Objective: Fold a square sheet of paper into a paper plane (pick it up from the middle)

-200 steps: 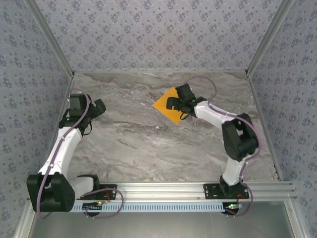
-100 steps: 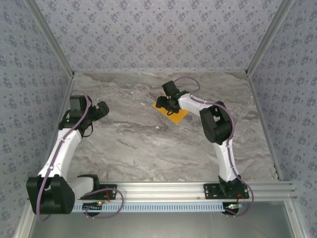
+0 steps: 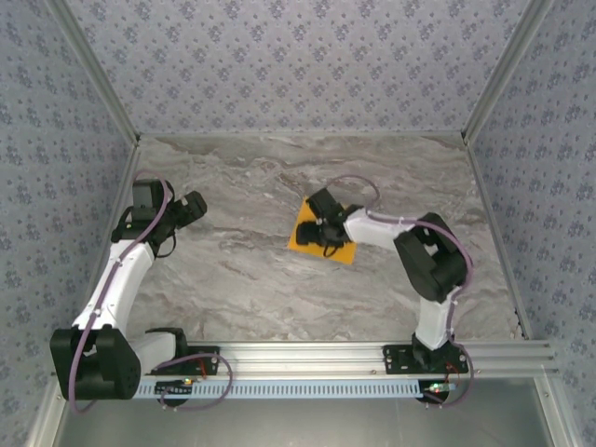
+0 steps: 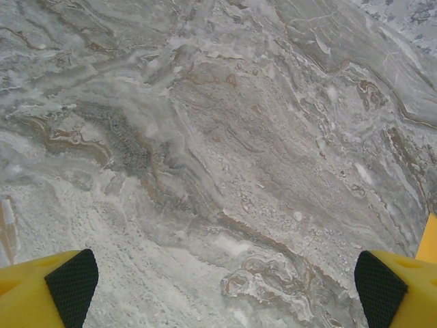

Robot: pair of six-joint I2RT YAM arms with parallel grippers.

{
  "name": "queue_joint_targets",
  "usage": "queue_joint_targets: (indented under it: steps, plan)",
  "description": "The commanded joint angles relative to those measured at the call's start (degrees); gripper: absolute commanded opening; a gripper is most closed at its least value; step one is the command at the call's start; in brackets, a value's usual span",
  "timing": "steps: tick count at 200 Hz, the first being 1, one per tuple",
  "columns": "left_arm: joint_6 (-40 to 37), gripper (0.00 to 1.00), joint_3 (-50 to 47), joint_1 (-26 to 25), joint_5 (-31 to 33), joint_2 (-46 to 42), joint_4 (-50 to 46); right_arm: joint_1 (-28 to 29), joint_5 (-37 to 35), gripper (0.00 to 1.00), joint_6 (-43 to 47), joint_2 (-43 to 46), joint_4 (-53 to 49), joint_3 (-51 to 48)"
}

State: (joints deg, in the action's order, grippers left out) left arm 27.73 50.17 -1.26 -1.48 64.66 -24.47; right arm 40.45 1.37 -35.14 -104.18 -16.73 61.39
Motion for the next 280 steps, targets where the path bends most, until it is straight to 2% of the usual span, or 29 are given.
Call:
queue_joint_targets:
  steps: [1,20,36,69,81,104,132,163,227,280]
  plan:
    - [0.23,0.99,-0.17,-0.46,-1.6,-0.01,-0.41,6.02,2.2,0.79,-2.89,2.39,-11.11,-10.53]
    - [0.22,0.99,0.07,-0.63,-1.76,0.07,-0.61,7.48,2.47,0.77,-4.12,6.81,-14.33,-11.61]
    - [0.26,0.99,0.36,-0.59,-1.93,0.24,-0.83,7.29,-2.05,0.79,-4.61,10.71,-20.24,-6.73]
    - [0.27,0.99,0.63,-0.68,-2.05,0.98,-1.51,5.03,-13.45,0.99,-14.68,13.14,-25.35,1.01]
    - [0.15,0.99,0.71,-0.69,-1.72,1.22,-1.6,4.2,-15.4,1.0,-18.99,12.02,-24.64,1.02]
    - [0.05,0.99,1.02,-0.7,-0.99,1.65,-1.95,3.3,-15.47,1.0,-21.37,7.39,-23.29,2.9]
    - [-0.03,0.99,1.18,-0.67,-0.83,2.08,-2.37,3.73,-14.28,1.0,-18.61,0.76,-25.51,9.3]
    - [-0.03,0.99,1.18,-0.68,-0.5,2.09,-2.6,4.21,-12.93,1.0,-18.76,-2.85,-27.23,11.26]
    - [0.31,0.99,0.79,-0.76,-0.45,1.84,-1.89,3.87,-7.79,1.0,-18.04,-6.92,-25.27,9.92]
    - [0.31,0.99,0.71,-0.74,-0.08,1.93,-2.04,1.77,-3.77,0.9,-17.99,-10.96,-20.23,2.21]
